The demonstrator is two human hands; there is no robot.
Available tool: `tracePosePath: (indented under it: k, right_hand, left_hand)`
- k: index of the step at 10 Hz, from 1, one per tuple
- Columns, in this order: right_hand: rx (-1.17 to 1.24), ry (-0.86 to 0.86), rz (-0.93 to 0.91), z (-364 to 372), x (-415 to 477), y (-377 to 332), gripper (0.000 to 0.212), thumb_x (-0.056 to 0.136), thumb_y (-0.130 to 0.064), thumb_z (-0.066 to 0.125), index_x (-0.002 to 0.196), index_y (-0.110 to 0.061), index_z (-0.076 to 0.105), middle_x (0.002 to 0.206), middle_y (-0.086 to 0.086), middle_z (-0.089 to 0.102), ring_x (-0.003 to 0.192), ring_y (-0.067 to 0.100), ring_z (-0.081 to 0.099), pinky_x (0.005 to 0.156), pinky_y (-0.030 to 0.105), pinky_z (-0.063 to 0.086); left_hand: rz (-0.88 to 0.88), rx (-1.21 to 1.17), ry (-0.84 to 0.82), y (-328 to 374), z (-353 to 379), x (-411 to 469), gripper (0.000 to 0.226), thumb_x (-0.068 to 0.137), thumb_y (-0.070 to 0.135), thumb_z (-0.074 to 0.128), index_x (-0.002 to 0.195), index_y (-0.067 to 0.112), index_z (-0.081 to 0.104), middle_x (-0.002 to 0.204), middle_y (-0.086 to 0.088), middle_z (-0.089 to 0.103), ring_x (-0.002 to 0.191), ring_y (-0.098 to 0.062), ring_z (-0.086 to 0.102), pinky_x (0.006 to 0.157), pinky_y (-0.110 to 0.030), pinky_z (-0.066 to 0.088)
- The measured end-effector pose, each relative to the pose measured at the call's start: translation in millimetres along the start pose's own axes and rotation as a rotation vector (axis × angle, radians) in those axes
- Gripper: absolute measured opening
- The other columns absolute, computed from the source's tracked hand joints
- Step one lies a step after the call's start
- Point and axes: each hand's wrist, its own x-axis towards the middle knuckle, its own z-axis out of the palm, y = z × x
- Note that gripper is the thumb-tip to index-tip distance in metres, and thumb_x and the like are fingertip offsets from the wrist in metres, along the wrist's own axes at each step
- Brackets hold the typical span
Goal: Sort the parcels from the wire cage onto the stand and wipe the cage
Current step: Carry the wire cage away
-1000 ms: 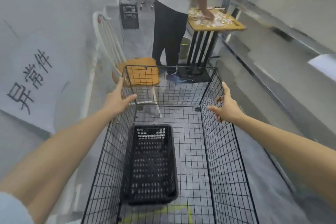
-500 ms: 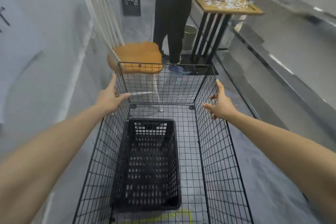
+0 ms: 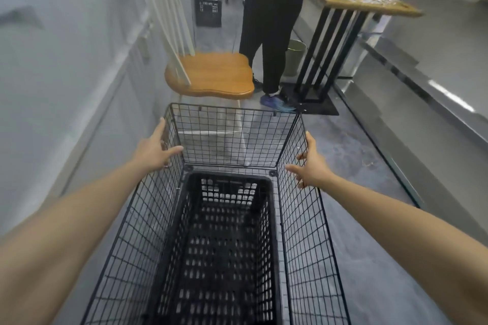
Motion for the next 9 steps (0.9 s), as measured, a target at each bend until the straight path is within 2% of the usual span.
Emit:
tracePosePath:
  k: [1,2,3,4,5,6,7,8,9]
  right_hand:
    - [-0.023,0.016,-0.014,11.6,11.7,6.8,0.104,0.087,-0.011,0.068,0.151,-0.040,-0.009,0.135,0.014,0.042,0.067,0.019,0.059,0.054,0.036,0.058]
    - [-0.075,0.022,-0.018,20.3,20.0,15.9,0.105,0.087,-0.014,0.069,0.151,-0.038,-0.010,0.139,0.017,0.042,0.067,0.025,0.064,0.058,0.040,0.060]
    - [-0.081,0.020,-0.014,25.8,26.1,25.1,0.104,0.087,-0.014,0.069,0.151,-0.038,-0.009,0.137,0.015,0.044,0.067,0.024,0.063,0.055,0.038,0.060]
    - [-0.082,0.043,-0.015,29.3,27.4,29.7,0.103,0.087,-0.015,0.069,0.151,-0.039,-0.008,0.135,0.015,0.044,0.067,0.027,0.063,0.060,0.046,0.060]
    - [-0.112,0.042,-0.004,30.5,27.5,31.6,0.104,0.087,-0.017,0.070,0.152,-0.037,-0.009,0.139,0.018,0.042,0.074,0.030,0.067,0.063,0.047,0.060]
    - [-0.238,0.028,-0.032,22.8,24.9,26.9,0.103,0.085,-0.028,0.072,0.154,-0.027,-0.004,0.149,0.019,0.035,0.095,0.028,0.064,0.085,0.048,0.056]
    - [-0.388,0.045,-0.073,5.6,17.1,15.7,0.090,0.086,-0.037,0.070,0.152,-0.013,0.015,0.151,0.014,0.036,0.129,0.028,0.045,0.106,0.042,0.039]
    - [-0.519,0.006,-0.107,-15.3,4.8,-0.8,0.075,0.088,-0.039,0.067,0.147,-0.011,0.030,0.145,0.014,0.043,0.128,0.028,0.046,0.104,0.040,0.040]
    - [-0.655,-0.129,-0.218,-29.0,-24.8,-30.9,0.053,0.094,-0.036,0.059,0.138,-0.012,0.045,0.134,0.010,0.055,0.120,0.024,0.053,0.099,0.035,0.045]
  left_hand:
    - [0.012,-0.003,0.002,-9.1,8.0,11.0,0.094,0.086,0.039,0.065,0.151,0.038,-0.003,0.124,-0.020,0.052,0.072,-0.023,0.064,0.056,-0.032,0.051]
    - [0.017,-0.008,0.006,-15.9,17.1,17.7,0.094,0.086,0.038,0.066,0.151,0.036,-0.002,0.123,-0.019,0.052,0.074,-0.025,0.064,0.055,-0.033,0.052]
    - [0.015,-0.033,0.001,-21.0,24.3,22.1,0.094,0.086,0.038,0.067,0.152,0.037,0.000,0.111,-0.013,0.051,0.072,-0.025,0.064,0.053,-0.033,0.051]
    - [0.029,-0.049,0.015,-23.5,28.7,24.2,0.094,0.086,0.035,0.067,0.151,0.038,0.001,0.108,-0.011,0.047,0.071,-0.024,0.062,0.051,-0.030,0.049]
    - [0.001,-0.092,-0.017,-24.6,27.2,23.0,0.095,0.084,0.039,0.069,0.150,0.042,0.001,0.121,-0.013,0.047,0.090,-0.032,0.064,0.062,-0.037,0.057]
    - [0.025,0.054,-0.032,-24.0,16.9,23.7,0.092,0.084,0.052,0.062,0.153,0.032,0.005,0.140,-0.017,0.045,0.122,-0.039,0.050,0.098,-0.048,0.047]
    - [0.045,0.154,-0.040,-12.7,3.2,16.2,0.086,0.090,0.052,0.054,0.154,0.019,0.007,0.155,-0.011,0.027,0.139,-0.031,0.032,0.113,-0.044,0.029]
    - [0.108,0.297,-0.025,3.0,-11.3,4.9,0.080,0.094,0.045,0.050,0.153,0.009,0.010,0.158,-0.011,0.018,0.143,-0.029,0.023,0.115,-0.039,0.021]
    - [0.172,0.388,-0.048,33.0,-30.8,-13.1,0.076,0.096,0.045,0.045,0.152,0.005,0.013,0.159,-0.013,0.015,0.146,-0.025,0.014,0.117,-0.036,0.014]
